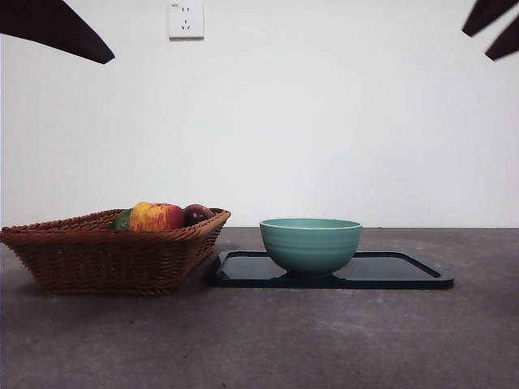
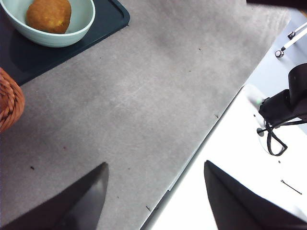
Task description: Pick up the wifruite, put it on the bowl, pick up the plate, put it on desk
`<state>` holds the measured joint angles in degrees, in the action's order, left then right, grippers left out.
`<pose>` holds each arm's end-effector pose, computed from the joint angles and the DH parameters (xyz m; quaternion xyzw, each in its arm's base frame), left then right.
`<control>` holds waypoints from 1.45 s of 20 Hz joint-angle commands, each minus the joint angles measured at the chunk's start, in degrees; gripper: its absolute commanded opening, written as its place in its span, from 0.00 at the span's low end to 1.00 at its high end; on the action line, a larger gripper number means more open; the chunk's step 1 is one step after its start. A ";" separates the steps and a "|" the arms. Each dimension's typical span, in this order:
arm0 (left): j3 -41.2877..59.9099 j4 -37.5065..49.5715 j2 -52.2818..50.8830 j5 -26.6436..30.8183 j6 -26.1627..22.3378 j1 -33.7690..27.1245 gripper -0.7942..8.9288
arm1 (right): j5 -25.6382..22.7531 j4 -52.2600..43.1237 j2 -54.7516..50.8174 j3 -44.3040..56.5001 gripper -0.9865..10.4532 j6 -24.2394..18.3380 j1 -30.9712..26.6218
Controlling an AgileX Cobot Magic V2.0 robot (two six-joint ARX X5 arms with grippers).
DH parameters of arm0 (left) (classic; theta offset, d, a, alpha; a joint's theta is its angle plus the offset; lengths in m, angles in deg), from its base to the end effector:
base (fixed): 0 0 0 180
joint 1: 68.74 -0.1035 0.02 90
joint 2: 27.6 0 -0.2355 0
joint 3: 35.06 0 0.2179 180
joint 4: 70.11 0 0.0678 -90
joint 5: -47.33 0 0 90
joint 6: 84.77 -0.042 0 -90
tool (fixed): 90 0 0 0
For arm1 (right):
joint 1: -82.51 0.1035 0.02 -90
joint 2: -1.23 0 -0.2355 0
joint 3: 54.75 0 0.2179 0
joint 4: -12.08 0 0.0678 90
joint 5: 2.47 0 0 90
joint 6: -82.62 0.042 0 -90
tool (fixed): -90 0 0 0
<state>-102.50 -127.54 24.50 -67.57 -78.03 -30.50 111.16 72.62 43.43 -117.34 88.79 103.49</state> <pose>0.1179 -0.1154 0.2760 -0.0051 0.3848 -0.4668 0.7962 0.1163 0.0626 0.2691 0.0547 0.3618 0.3375 0.8673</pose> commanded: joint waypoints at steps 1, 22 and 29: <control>-0.22 0.50 0.22 -0.24 -0.72 0.24 0.41 | 2.47 -0.37 -1.46 1.73 0.24 -0.68 0.28; -0.22 0.50 0.22 -0.24 -0.74 0.24 0.41 | 3.34 -0.37 -2.62 2.69 0.24 -0.70 0.28; -0.68 7.45 1.20 0.79 -0.20 0.24 0.40 | 3.34 -0.37 -2.62 2.69 0.24 -0.70 0.28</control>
<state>-102.50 -120.57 24.94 -66.81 -78.00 -30.48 114.38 72.59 40.48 -114.28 88.75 103.46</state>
